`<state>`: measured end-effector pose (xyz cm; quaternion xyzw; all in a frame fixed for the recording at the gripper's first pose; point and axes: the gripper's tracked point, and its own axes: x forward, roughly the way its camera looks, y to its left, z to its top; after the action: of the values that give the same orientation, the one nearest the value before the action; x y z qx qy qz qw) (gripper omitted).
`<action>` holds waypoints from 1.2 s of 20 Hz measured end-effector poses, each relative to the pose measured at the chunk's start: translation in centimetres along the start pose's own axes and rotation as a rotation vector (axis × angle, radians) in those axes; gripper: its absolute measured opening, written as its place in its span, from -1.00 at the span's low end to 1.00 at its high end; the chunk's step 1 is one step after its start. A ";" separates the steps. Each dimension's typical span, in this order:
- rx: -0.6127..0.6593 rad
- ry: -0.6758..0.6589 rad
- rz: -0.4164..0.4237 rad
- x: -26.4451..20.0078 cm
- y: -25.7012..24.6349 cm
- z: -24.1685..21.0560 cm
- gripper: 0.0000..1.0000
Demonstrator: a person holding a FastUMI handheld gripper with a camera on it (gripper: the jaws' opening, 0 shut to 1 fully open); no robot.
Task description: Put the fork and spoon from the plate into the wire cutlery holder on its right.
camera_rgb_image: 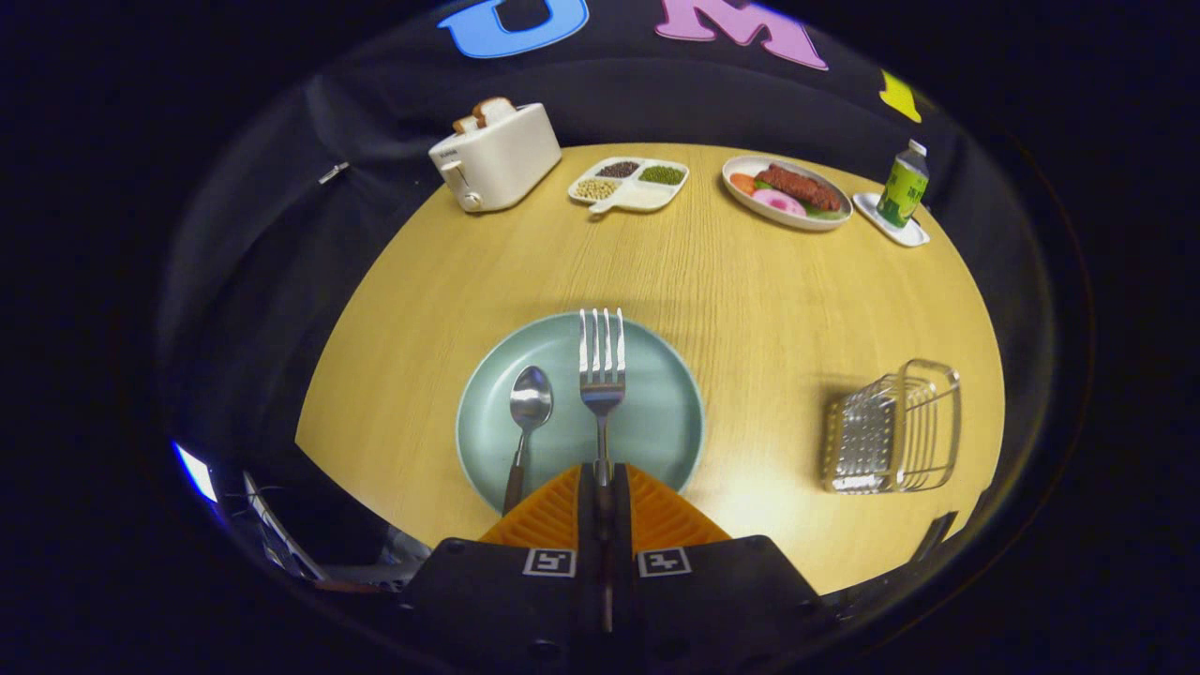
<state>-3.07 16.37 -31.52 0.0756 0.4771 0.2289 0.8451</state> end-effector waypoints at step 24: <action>-0.221 0.731 -0.195 -7.5 -20.9 -5.1 -0.81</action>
<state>-4.09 -5.95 -35.69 -0.1481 0.7242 0.2092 0.6402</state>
